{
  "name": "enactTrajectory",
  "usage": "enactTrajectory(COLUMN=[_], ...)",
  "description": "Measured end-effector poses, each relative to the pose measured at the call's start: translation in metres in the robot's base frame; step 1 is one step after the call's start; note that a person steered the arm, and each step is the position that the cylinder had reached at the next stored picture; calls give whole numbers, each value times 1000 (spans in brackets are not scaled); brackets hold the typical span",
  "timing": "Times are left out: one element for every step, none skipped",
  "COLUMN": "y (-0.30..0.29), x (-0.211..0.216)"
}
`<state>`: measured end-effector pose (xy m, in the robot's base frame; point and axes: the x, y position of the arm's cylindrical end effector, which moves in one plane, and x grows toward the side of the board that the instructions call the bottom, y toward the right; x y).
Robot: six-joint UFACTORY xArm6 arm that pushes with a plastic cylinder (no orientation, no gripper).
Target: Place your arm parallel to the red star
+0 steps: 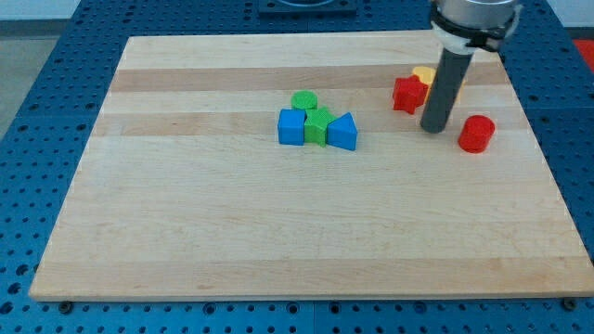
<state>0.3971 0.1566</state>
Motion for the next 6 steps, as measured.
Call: enactTrajectory(y=[-25, -43, -54, -61, -63, -63], x=[-2, -5, -18, -31, -45, -58])
